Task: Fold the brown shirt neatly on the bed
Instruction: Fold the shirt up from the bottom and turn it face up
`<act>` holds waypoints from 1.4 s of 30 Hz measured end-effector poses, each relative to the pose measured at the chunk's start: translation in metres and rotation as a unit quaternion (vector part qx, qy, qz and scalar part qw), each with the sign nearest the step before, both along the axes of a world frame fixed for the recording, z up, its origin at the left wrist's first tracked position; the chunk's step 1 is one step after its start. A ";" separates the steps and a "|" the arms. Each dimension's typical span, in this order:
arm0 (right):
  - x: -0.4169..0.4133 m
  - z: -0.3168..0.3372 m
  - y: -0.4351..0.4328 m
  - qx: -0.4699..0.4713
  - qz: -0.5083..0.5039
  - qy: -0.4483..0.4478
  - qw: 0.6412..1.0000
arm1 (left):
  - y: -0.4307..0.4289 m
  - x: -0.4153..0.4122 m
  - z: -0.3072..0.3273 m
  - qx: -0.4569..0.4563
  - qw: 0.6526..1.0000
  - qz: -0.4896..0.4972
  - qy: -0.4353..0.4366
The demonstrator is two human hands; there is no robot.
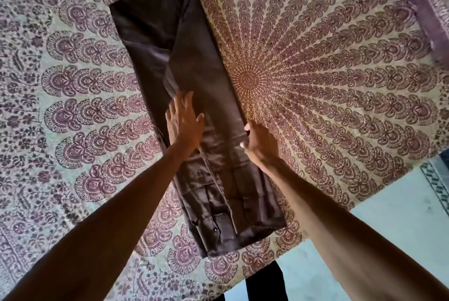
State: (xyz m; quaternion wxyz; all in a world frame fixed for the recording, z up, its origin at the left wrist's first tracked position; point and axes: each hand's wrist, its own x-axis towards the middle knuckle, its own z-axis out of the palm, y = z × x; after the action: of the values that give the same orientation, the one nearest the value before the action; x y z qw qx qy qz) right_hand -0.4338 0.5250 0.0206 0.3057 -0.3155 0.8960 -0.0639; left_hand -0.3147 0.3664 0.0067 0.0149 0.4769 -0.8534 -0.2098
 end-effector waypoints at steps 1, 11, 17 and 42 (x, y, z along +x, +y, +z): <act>-0.005 -0.004 -0.017 -0.031 0.020 0.012 0.999 | -0.012 -0.006 -0.005 -0.008 0.999 -0.032 -0.015; -0.070 -0.040 -0.168 -0.084 0.238 0.114 0.961 | -0.102 -0.041 -0.039 -0.052 0.985 -0.145 -0.079; -0.111 -0.061 -0.261 -0.089 0.254 0.143 0.952 | -0.147 -0.055 -0.061 -0.044 0.990 -0.132 -0.037; -0.147 -0.048 -0.391 -0.058 0.306 0.316 0.896 | -0.340 -0.041 -0.040 -0.175 0.974 -0.077 -0.121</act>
State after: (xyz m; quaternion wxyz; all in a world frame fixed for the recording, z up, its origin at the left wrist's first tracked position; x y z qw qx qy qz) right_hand -0.5809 0.1344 -0.0270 -0.0079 -0.5949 0.7994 0.0839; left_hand -0.3557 0.0261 -0.0337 -0.0212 0.4218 -0.9065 0.0013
